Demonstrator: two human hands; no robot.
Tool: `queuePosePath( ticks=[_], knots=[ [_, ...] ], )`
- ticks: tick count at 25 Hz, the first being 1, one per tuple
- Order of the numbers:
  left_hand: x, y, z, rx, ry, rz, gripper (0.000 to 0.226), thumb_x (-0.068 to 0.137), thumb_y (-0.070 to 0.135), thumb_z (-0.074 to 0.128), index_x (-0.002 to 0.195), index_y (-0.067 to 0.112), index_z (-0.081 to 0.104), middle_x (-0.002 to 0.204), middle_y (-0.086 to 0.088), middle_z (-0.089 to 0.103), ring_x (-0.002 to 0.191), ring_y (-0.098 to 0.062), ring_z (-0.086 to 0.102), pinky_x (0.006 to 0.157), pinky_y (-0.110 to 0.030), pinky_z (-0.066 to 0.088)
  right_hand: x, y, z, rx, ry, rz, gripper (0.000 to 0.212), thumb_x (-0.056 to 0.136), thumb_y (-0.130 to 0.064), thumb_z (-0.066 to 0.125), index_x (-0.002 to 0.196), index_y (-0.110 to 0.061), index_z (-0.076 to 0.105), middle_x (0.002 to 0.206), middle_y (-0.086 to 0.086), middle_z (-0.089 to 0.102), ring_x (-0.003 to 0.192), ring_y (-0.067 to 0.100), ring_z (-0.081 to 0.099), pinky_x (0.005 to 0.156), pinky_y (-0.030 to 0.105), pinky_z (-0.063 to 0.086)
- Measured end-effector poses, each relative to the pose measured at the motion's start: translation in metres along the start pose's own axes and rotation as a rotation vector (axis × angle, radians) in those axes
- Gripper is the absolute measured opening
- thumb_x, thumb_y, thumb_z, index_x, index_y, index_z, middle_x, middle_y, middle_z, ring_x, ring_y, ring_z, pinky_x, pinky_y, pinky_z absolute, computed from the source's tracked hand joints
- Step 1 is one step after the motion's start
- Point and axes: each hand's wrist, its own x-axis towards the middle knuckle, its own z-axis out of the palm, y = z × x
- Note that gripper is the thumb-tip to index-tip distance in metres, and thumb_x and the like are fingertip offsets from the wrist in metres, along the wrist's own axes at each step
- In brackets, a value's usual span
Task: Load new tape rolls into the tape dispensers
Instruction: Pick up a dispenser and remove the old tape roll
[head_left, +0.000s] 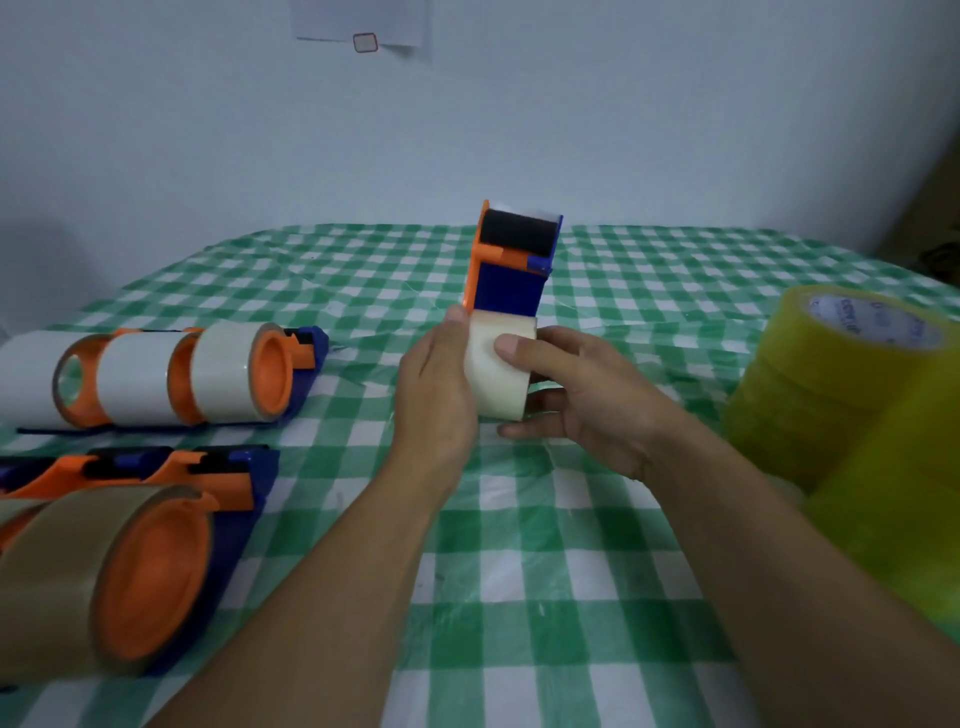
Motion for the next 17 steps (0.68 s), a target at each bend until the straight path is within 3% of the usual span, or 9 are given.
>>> queuePosePath(
  ticks=[3, 6, 8, 11, 15, 17],
  knots=[
    [0.002, 0.002, 0.002, 0.053, 0.058, 0.036, 0.034, 0.106, 0.036, 0.043, 0.085, 0.022, 0.066, 0.070, 0.009, 0.069, 0.062, -0.001, 0.063, 0.055, -0.021, 0.051, 0.001, 0.003, -0.004, 0.043, -0.042, -0.100, 0.046, 0.087, -0.020, 0.076, 0.129, -0.018, 0.060, 0.125, 0.012, 0.068, 0.105, 0.030, 0.072, 0.084, 0.044, 0.061],
    [0.003, 0.004, 0.002, 0.068, 0.075, 0.046, 0.037, 0.107, 0.037, 0.040, 0.087, 0.019, 0.067, 0.077, 0.003, 0.066, 0.069, -0.009, 0.062, 0.059, -0.026, 0.049, 0.003, 0.007, -0.008, -0.039, -0.080, -0.250, 0.064, 0.076, -0.006, 0.083, 0.131, -0.027, 0.059, 0.135, 0.004, 0.060, 0.113, 0.029, 0.068, 0.094, 0.045, 0.058],
    [0.003, 0.002, 0.003, 0.084, 0.079, 0.047, 0.039, 0.107, 0.038, 0.040, 0.086, 0.019, 0.066, 0.078, 0.001, 0.065, 0.070, -0.011, 0.062, 0.059, -0.027, 0.049, 0.004, 0.007, -0.010, 0.008, -0.067, -0.251, 0.068, 0.068, -0.004, 0.084, 0.129, -0.026, 0.061, 0.134, 0.006, 0.061, 0.114, 0.031, 0.067, 0.096, 0.048, 0.057],
    [0.002, 0.000, 0.003, 0.085, 0.097, 0.038, 0.040, 0.107, 0.039, 0.040, 0.086, 0.016, 0.066, 0.079, -0.002, 0.067, 0.071, -0.015, 0.062, 0.062, -0.033, 0.050, 0.002, 0.004, -0.009, -0.005, -0.040, -0.186, 0.062, 0.067, -0.013, 0.089, 0.124, -0.021, 0.065, 0.124, 0.011, 0.069, 0.108, 0.032, 0.071, 0.091, 0.050, 0.059],
    [0.001, 0.000, 0.002, 0.136, 0.079, 0.098, 0.044, 0.107, 0.040, 0.039, 0.088, 0.007, 0.062, 0.077, -0.001, 0.064, 0.068, -0.011, 0.062, 0.058, -0.030, 0.048, -0.002, -0.001, -0.010, -0.014, 0.006, -0.056, 0.061, 0.072, -0.049, 0.075, 0.118, -0.009, 0.068, 0.109, 0.019, 0.073, 0.093, 0.032, 0.075, 0.070, 0.037, 0.062],
    [0.000, -0.001, 0.001, 0.172, 0.074, 0.122, 0.046, 0.107, 0.041, 0.038, 0.090, 0.005, 0.061, 0.079, -0.003, 0.064, 0.070, -0.014, 0.062, 0.060, -0.035, 0.049, -0.002, 0.000, -0.011, -0.010, 0.009, -0.045, 0.060, 0.074, -0.052, 0.072, 0.117, -0.009, 0.069, 0.107, 0.019, 0.074, 0.092, 0.032, 0.075, 0.071, 0.036, 0.061]
  ],
)
